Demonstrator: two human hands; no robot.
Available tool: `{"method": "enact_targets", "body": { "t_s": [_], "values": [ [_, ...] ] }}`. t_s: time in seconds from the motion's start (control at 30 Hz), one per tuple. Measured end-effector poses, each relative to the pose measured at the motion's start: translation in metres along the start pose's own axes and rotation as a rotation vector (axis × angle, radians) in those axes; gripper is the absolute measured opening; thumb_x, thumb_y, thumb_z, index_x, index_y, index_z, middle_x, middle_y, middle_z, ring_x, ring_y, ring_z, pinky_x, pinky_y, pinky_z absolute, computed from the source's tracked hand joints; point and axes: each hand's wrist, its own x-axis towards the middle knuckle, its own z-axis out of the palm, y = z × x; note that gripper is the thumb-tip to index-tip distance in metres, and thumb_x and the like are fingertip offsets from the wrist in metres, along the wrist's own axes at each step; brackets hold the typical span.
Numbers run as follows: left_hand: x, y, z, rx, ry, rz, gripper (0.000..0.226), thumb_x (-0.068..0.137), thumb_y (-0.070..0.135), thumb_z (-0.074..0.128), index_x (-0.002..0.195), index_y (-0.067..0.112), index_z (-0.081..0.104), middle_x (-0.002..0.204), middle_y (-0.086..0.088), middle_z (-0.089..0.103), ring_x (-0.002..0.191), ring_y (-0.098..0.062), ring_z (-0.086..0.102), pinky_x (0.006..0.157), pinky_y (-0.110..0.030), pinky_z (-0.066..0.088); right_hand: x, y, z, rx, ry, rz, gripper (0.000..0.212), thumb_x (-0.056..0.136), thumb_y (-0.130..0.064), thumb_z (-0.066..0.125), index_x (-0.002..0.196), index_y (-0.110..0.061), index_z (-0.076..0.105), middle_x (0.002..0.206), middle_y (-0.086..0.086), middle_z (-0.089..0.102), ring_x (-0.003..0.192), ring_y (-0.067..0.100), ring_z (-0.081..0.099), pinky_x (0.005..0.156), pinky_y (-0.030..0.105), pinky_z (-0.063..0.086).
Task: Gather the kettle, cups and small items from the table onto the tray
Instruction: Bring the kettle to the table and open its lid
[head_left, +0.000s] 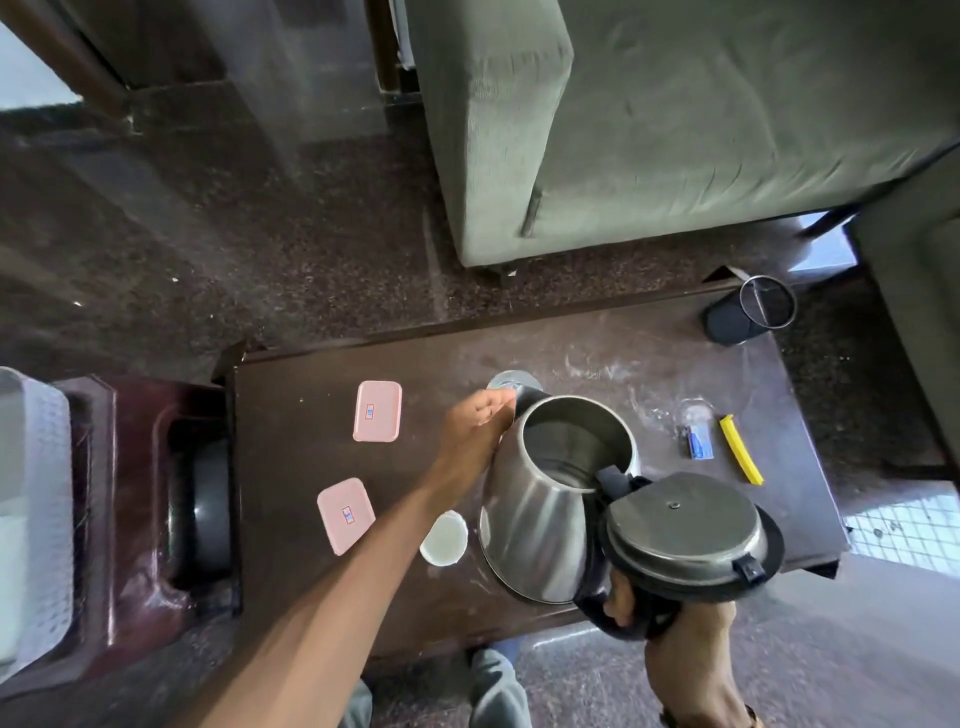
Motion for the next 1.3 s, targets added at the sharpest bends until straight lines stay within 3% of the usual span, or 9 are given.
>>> {"method": "enact_targets", "body": {
  "t_s": [0.13,0.27,0.4,0.57,0.7,0.8,0.9,1.03,1.3],
  "values": [
    [0.005,-0.012,-0.002,0.007,0.017,-0.003,0.042,0.099,0.029,0.06,0.096,-0.013,0.058,0.081,-0.005,0.054,0.076,-0.014,0.047,0.062,-0.019,0.042,0.006,-0.002,0.007,0.027,-0.039,-0.096,0.051,0.06,-0.049,0.057,0.047,-0.003,0.039,0.045,0.015,0.043,0.045,0.02,0.043,0.051,0.031,0.033],
    [0.005,-0.036,-0.01,-0.024,0.0,-0.154,0.043,0.097,0.039,0.061,0.094,-0.003,0.064,0.083,-0.008,0.056,0.078,-0.019,0.045,0.066,-0.032,0.038,0.013,-0.002,0.008,-0.003,-0.072,-0.097,0.079,0.06,-0.072,0.064,0.057,0.004,0.041,0.046,0.018,0.038,0.043,0.023,0.039,0.05,0.033,0.029],
    [-0.001,-0.05,-0.012,-0.05,-0.043,-0.299,0.038,0.087,0.054,0.062,0.096,0.019,0.072,0.077,-0.001,0.058,0.068,-0.014,0.048,0.06,-0.026,0.036,0.017,0.0,0.006,-0.041,-0.092,-0.014,0.057,0.061,-0.066,0.066,0.059,-0.01,0.056,0.057,0.029,0.038,0.052,0.024,0.043,0.06,0.035,0.032],
    [-0.002,-0.061,-0.009,-0.049,-0.066,-0.371,0.037,0.091,0.06,0.055,0.095,0.03,0.077,0.081,0.011,0.073,0.064,-0.001,0.063,0.054,-0.015,0.045,0.024,0.004,0.003,-0.03,-0.042,0.048,0.037,0.065,-0.049,0.065,0.065,-0.013,0.063,0.06,0.024,0.046,0.058,0.026,0.044,0.064,0.038,0.033],
    [-0.004,-0.066,-0.008,-0.087,-0.047,-0.405,0.032,0.087,0.063,0.055,0.073,0.04,0.072,0.061,0.02,0.06,0.054,0.001,0.051,0.049,-0.017,0.038,0.029,0.006,0.003,-0.007,-0.025,0.054,0.035,0.071,-0.044,0.06,0.072,-0.01,0.067,0.061,0.02,0.048,0.058,0.025,0.044,0.063,0.033,0.034],
    [-0.004,-0.077,-0.01,-0.089,-0.054,-0.474,0.035,0.082,0.07,0.057,0.074,0.04,0.073,0.061,0.02,0.061,0.054,-0.001,0.052,0.054,-0.021,0.039,0.031,0.003,0.003,-0.031,-0.026,0.061,0.038,0.073,-0.047,0.058,0.069,-0.01,0.067,0.058,0.017,0.049,0.055,0.023,0.045,0.059,0.03,0.036],
    [-0.002,-0.086,-0.012,-0.133,-0.065,-0.55,0.051,0.069,0.08,0.063,0.084,0.033,0.076,0.073,0.014,0.068,0.068,-0.01,0.058,0.065,-0.027,0.043,0.033,-0.001,0.004,-0.033,-0.006,0.069,0.045,0.072,-0.053,0.055,0.067,-0.01,0.067,0.055,0.016,0.049,0.048,0.021,0.041,0.05,0.026,0.033],
    [-0.003,-0.086,-0.009,-0.183,-0.079,-0.603,0.08,0.062,0.082,0.066,0.115,0.022,0.074,0.117,-0.006,0.073,0.1,-0.02,0.062,0.085,-0.035,0.047,0.035,-0.005,0.006,-0.024,-0.006,0.079,0.055,0.076,-0.055,0.054,0.069,-0.002,0.066,0.051,0.018,0.046,0.047,0.022,0.039,0.049,0.028,0.032],
    [-0.002,-0.088,-0.01,-0.222,-0.111,-0.656,0.077,0.078,0.079,0.054,0.123,0.019,0.069,0.133,-0.012,0.064,0.101,-0.021,0.059,0.083,-0.036,0.046,0.036,-0.015,0.013,-0.049,0.015,0.084,0.051,0.073,-0.054,0.054,0.061,-0.005,0.06,0.05,0.015,0.045,0.043,0.02,0.038,0.045,0.024,0.031]
  ]
}}
